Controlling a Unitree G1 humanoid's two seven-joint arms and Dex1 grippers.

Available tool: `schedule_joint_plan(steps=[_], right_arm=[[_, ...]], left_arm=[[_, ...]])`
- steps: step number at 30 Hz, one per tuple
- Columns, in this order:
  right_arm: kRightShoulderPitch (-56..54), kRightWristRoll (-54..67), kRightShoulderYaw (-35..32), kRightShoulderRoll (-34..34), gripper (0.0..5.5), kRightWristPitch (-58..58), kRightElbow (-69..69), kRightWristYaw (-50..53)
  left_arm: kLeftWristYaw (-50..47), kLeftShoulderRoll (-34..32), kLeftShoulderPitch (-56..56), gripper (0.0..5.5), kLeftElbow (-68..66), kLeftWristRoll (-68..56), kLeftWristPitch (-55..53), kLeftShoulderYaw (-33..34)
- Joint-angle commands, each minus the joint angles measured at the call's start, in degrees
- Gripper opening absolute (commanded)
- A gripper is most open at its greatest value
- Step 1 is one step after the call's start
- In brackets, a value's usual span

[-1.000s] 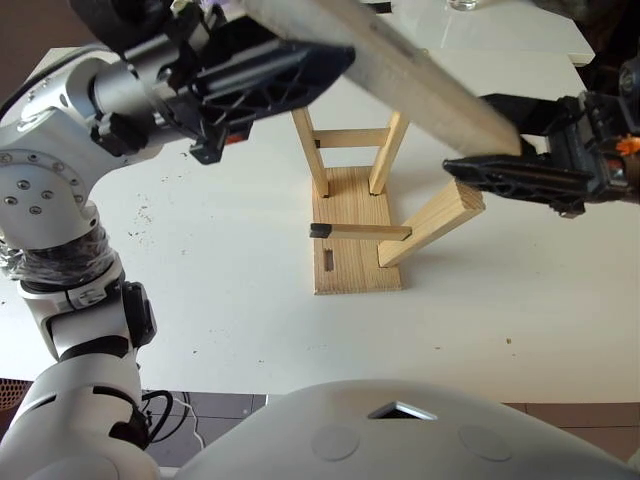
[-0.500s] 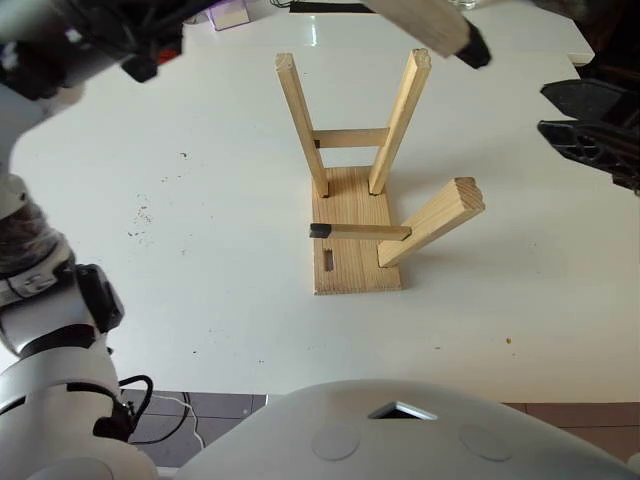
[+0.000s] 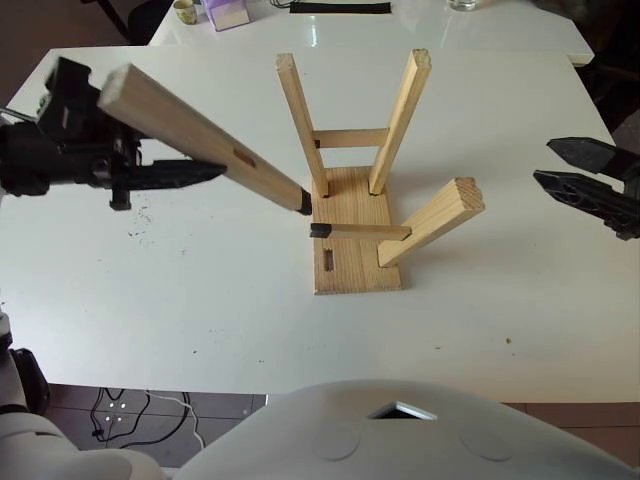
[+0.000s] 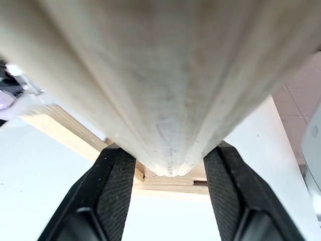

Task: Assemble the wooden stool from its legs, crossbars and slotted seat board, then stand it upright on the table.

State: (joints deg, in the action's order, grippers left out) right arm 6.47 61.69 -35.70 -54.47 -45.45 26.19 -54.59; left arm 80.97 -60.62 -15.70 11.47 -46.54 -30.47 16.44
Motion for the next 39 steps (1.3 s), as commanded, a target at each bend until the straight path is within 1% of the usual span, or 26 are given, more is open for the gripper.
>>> schedule_joint_plan(steps=[1,7,14,21,25,30,39], right_arm=[[-1.23,-2.24,2.30,-0.89,2.93,1.20,-0.27,-1.26],[-4.05,-5.70,6.34,-1.43,2.93,2.75,-1.03,-2.39],[-6.78,-6.07,8.88,-0.78,2.93,2.25,-1.52,-2.35],[-6.30,-4.81,7.95,0.29,2.93,1.67,-0.32,-1.01],[-4.56,-5.01,7.66,1.32,2.93,1.96,1.27,0.21],[-3.29,-5.20,7.64,2.29,2.93,2.32,2.71,1.22],[-1.87,-6.13,7.26,2.37,2.93,3.02,3.57,1.32]], left_arm=[[-0.47,2.52,5.64,2.03,5.29,-0.60,0.77,0.79],[-0.41,4.20,10.69,2.03,5.02,5.32,5.65,-1.56],[-3.25,7.38,10.80,2.03,6.21,4.76,4.70,-3.43],[-2.22,7.05,12.64,2.03,7.43,6.41,5.27,-5.88],[-2.21,7.01,14.71,2.03,8.28,9.07,6.72,-8.54],[-3.36,6.71,13.91,2.03,5.59,12.79,9.79,-11.19],[-4.66,5.50,10.06,2.03,4.63,9.93,7.93,-10.74]])
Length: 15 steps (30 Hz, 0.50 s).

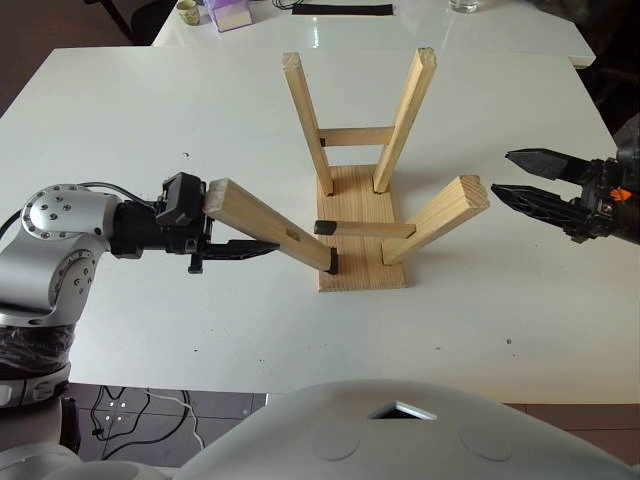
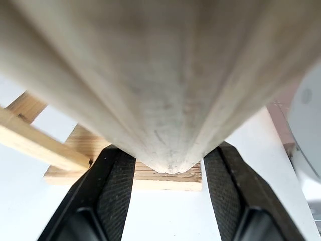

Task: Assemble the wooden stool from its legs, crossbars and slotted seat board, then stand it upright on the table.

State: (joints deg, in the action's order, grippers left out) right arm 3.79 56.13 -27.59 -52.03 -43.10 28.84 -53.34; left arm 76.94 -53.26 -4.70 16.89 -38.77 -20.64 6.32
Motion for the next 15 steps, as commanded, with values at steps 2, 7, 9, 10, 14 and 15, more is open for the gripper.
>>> schedule_joint_plan(steps=[2,7,9,10,14,15], right_arm=[[1.03,-0.56,-0.92,0.05,2.93,0.76,1.20,0.23],[1.65,-0.41,-1.12,0.26,2.93,1.12,1.82,0.78],[2.01,-0.56,-1.11,0.33,2.93,1.33,2.18,0.95],[2.19,-0.62,-1.09,0.34,2.93,1.42,2.37,0.98],[2.65,-0.75,-0.80,0.45,2.93,1.75,2.98,1.18],[2.82,-0.86,-0.74,0.47,2.93,1.88,3.05,1.11]], left_arm=[[-0.55,-2.04,-1.54,2.03,-1.16,2.04,-2.51,-0.51],[0.40,-2.86,-1.78,2.03,-1.85,3.86,-1.97,-1.44],[0.65,-3.23,-1.75,2.03,-2.25,4.85,-1.63,-2.19],[0.65,-3.46,-1.68,2.03,-2.38,5.50,-1.39,-2.69],[-0.48,-3.77,-2.82,2.03,-3.62,7.09,-2.17,-4.72],[-1.00,-3.78,-3.27,2.03,-4.10,7.69,-2.18,-5.16]])
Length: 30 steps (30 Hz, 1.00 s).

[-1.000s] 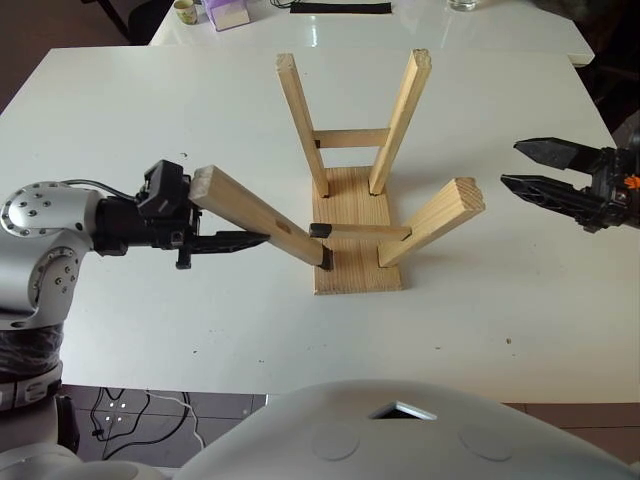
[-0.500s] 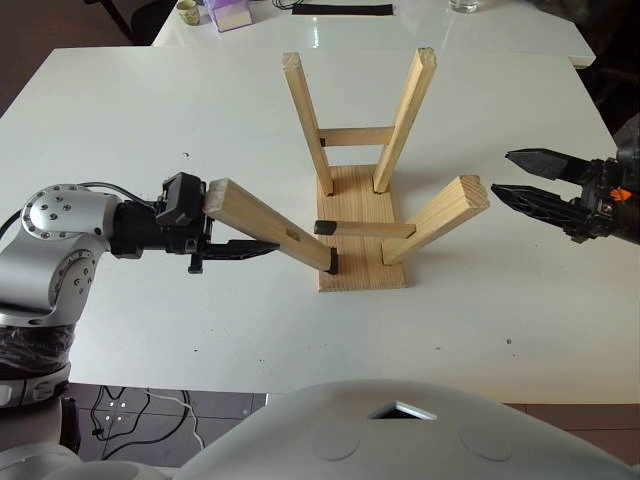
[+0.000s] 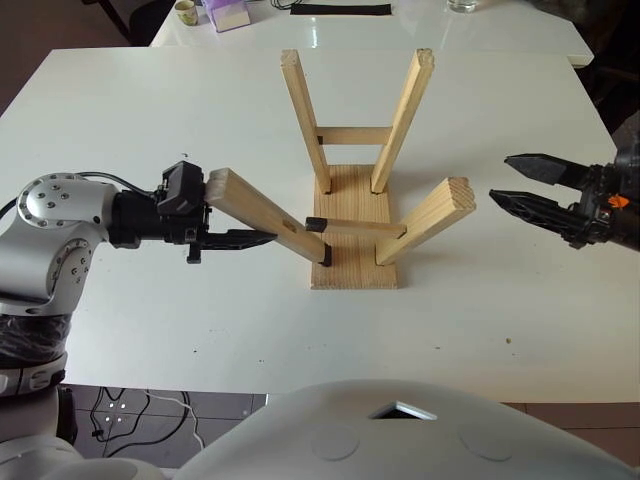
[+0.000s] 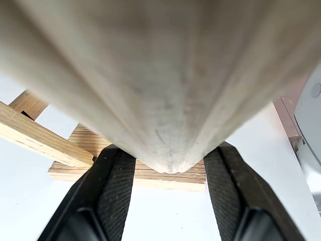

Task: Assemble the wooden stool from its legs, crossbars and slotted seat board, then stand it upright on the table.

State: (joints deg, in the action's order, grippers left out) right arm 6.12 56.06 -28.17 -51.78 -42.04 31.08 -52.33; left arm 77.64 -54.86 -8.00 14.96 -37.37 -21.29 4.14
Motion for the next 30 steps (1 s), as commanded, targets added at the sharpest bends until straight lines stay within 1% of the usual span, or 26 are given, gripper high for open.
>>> schedule_joint_plan(steps=[1,6,11,19,22,30], right_arm=[[0.84,-1.09,-0.13,0.13,2.93,1.01,0.98,-0.12],[1.35,-1.79,0.11,-0.11,2.93,1.60,1.11,-0.55],[1.71,-2.32,0.61,-0.12,2.93,2.12,1.65,-0.64],[2.78,-2.94,1.39,0.14,2.93,2.69,3.07,-0.87],[2.90,-2.55,1.42,0.26,2.93,2.61,3.96,-0.55],[3.06,-2.89,3.19,0.98,2.93,3.03,5.33,0.06]], left_arm=[[-2.12,-2.24,-0.54,2.03,-2.68,6.70,-1.63,-3.28],[-2.70,-3.26,-3.48,2.03,-3.19,7.01,-1.62,-3.62],[-3.31,-3.83,-1.86,2.03,-1.56,10.28,-0.73,-6.23],[-5.23,-2.59,-4.06,2.03,-7.34,12.50,-0.86,-9.30],[-5.31,-1.18,-6.40,2.03,-9.41,11.89,-2.39,-11.55],[-5.06,0.62,-10.03,2.03,-14.96,15.40,-1.82,-17.53]])
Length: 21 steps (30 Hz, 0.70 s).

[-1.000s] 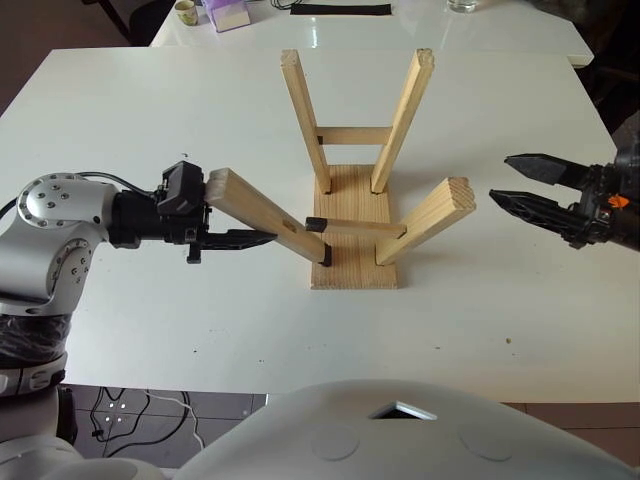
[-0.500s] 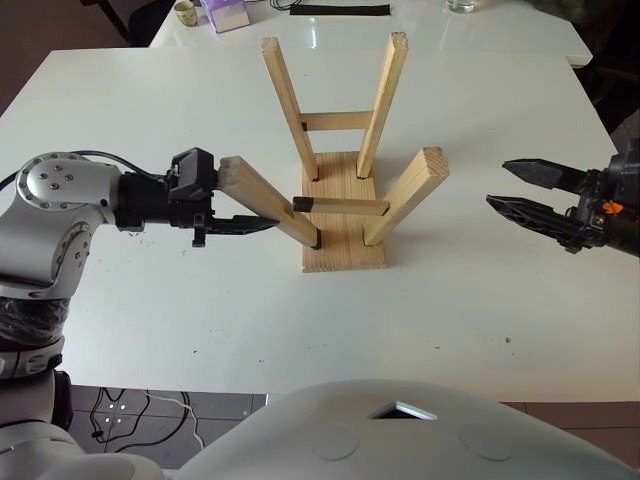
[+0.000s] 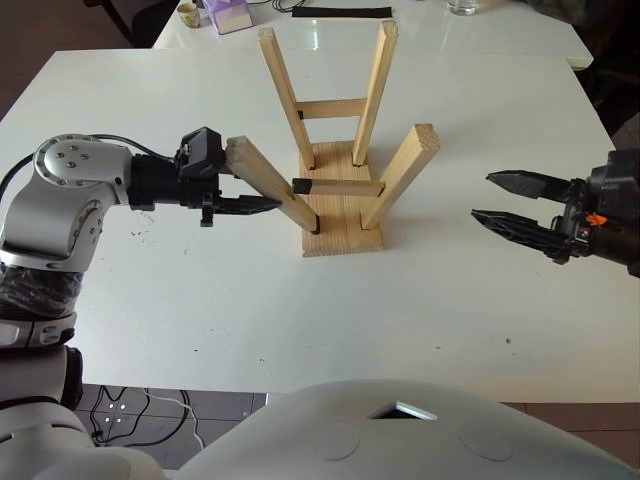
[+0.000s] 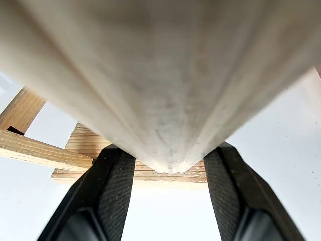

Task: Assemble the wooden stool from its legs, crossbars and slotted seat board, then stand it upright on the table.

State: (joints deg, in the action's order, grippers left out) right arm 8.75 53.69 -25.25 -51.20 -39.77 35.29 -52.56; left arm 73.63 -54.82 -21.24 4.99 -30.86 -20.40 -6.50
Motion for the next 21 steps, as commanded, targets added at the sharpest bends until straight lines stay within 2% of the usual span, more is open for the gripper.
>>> schedule_joint_plan(steps=[1,12,17,21], right_arm=[[0.50,-0.57,0.37,0.49,2.93,0.80,1.21,0.35],[0.43,-0.52,2.31,1.02,2.93,0.89,2.89,0.75],[0.02,-1.17,3.41,0.92,2.93,1.23,2.75,0.60],[-0.22,-2.81,3.77,0.68,2.93,2.01,1.13,0.47]], left_arm=[[-1.08,0.72,2.77,2.03,-5.65,9.14,-2.64,-7.32],[-3.70,0.10,2.73,2.03,-7.63,17.28,4.93,-12.41],[-4.35,0.50,2.57,2.03,-6.97,14.35,3.15,-12.29],[-1.28,-1.47,4.84,2.03,-3.42,9.70,3.10,-10.32]])
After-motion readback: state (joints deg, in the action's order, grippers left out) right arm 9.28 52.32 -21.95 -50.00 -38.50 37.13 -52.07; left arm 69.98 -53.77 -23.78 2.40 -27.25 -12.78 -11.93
